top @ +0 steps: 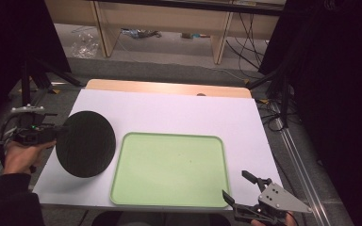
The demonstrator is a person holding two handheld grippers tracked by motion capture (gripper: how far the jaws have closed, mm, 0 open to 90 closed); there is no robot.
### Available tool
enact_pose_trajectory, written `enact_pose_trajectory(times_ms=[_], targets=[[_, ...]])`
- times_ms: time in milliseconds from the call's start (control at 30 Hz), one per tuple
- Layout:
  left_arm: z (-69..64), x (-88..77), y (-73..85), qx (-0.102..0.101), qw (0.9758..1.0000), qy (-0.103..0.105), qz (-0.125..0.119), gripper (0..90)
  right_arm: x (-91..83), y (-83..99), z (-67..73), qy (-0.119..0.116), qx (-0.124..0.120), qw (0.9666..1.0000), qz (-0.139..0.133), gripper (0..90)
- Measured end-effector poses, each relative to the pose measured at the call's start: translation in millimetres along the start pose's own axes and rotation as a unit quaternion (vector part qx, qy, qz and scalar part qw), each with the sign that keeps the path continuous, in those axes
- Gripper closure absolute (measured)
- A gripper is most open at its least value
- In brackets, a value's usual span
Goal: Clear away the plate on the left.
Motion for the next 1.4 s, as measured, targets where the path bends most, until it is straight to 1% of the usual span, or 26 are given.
enact_pose_trajectory(times_ms=[33,100,133,167,233,267,300,333,367,433,500,633,733,767,867,900,967,1000,1033,1100,1167,1200,1233,1267,1300,1400], targets=[[-3.7,2.6,-0.1,0.004,1.0,0.004,0.007,79.6,-0.1,-0.4,0.2,-0.001,0.001,1.0,-0.001,18.3],[-6.2,4.9,-0.1,0.011,0.9999,-0.001,0.011,78.6,-0.2,-0.5,0.0,0.0,0.001,1.0,-0.001,18.2],[-8.3,5.2,-1.3,0.021,0.9996,-0.012,0.017,78.6,0.0,-1.1,-1.2,0.003,-0.005,1.0,-0.005,18.2],[-9.2,4.2,-0.9,0.031,0.9992,-0.011,0.023,78.5,0.1,-1.3,-1.0,0.002,-0.004,1.0,-0.006,18.2],[-10.8,4.4,-1.5,0.039,0.999,-0.011,0.018,77.4,-0.1,-0.3,-0.2,0.0,0.001,1.0,-0.001,18.2],[-11.0,3.0,0.6,0.059,0.998,-0.006,0.024,76.3,-0.6,1.4,0.2,-0.002,0.0,1.0,0.008,18.2],[-12.6,6.2,1.6,0.054,0.9981,-0.008,0.028,76.0,0.6,0.3,0.5,-0.003,-0.001,1.0,0.001,18.2],[-14.0,8.4,7.3,0.07,0.9961,-0.003,0.054,74.3,0.4,-0.3,-0.6,0.0,-0.007,1.0,0.0,18.2],[-16.1,10.1,6.4,0.055,0.9975,0.001,0.043,73.3,0.4,-0.4,-0.5,0.0,-0.007,1.0,0.0,18.2],[-18.6,11.5,9.7,0.063,0.9964,0.021,0.054,74.2,0.3,-0.4,-0.2,-0.001,-0.007,1.0,0.0,18.2],[-21.7,15.2,10.3,0.067,0.9957,0.027,0.058,75.5,0.6,-0.9,0.0,-0.001,-0.006,1.0,-0.003,18.2],[-22.1,16.5,8.9,0.058,0.9962,0.019,0.062,76.8,0.3,-1.2,-1.0,0.0,-0.007,1.0,-0.005,18.2],[-18.9,16.5,10.5,0.038,0.9975,0.023,0.056,77.8,1.3,-0.3,1.9,-0.01,0.004,0.9999,-0.004,18.2],[-17.4,16.9,10.9,0.03,0.9979,0.024,0.053,78.0,-0.1,0.6,1.0,-0.004,0.001,1.0,0.003,18.2],[-12.2,18.2,12.5,-0.001,0.9988,0.029,0.039,78.6,0.2,-1.2,-0.5,0.0,-0.007,1.0,-0.004,18.2],[-12.2,18.2,12.5,-0.001,0.9988,0.029,0.039,78.7,0.2,-1.1,-0.7,0.0,-0.007,1.0,-0.004,18.2],[-4.7,21.1,15.2,-0.049,0.9981,0.034,0.014,78.8,0.0,-0.6,0.3,-0.003,-0.001,1.0,-0.001,18.2],[-4.7,21.1,15.2,-0.049,0.9981,0.034,0.014,78.9,-0.2,-0.5,0.1,-0.002,0.0,1.0,-0.001,18.2],[2.5,22.7,20.0,-0.083,0.9957,0.041,0.005,78.9,-0.3,-0.3,0.0,-0.001,0.0,1.0,-0.001,18.2],[10.0,23.7,26.3,-0.109,0.9927,0.051,0.003,78.9,-0.5,-1.3,-0.6,-0.001,-0.005,1.0,-0.005,18.2],[16.8,25.1,32.3,-0.14,0.9884,0.06,-0.003,78.9,0.0,-0.9,-0.3,-0.003,-0.003,1.0,-0.003,18.2],[20.0,25.6,35.2,-0.152,0.9863,0.063,-0.004,78.9,1.3,-0.2,2.3,-0.012,0.003,0.9999,-0.003,18.3],[20.0,25.6,35.2,-0.152,0.9863,0.063,-0.004,78.9,-0.5,1.1,1.0,-0.005,-0.001,1.0,0.006,18.2],[22.6,26.3,38.0,-0.167,0.9837,0.066,-0.006,78.9,-0.5,1.1,1.0,-0.005,-0.001,1.0,0.006,18.2],[26.0,27.4,40.6,-0.179,0.9814,0.069,-0.013,78.9,0.2,-1.8,-0.2,-0.001,-0.005,1.0,-0.006,18.2],[29.5,29.5,41.8,-0.196,0.9779,0.07,-0.024,78.9,0.2,-1.0,-0.5,-0.001,-0.007,1.0,-0.004,18.2]])
Point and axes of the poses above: each handheld gripper's, and its own axes: x roughly forward along the jaws, y roughly out of its underside, z roughly to its left, the point moved 10 cm from there along x, roughly forward along the jaws, and after that the axes turned 11 degrees about x, right-handed, at the moved point
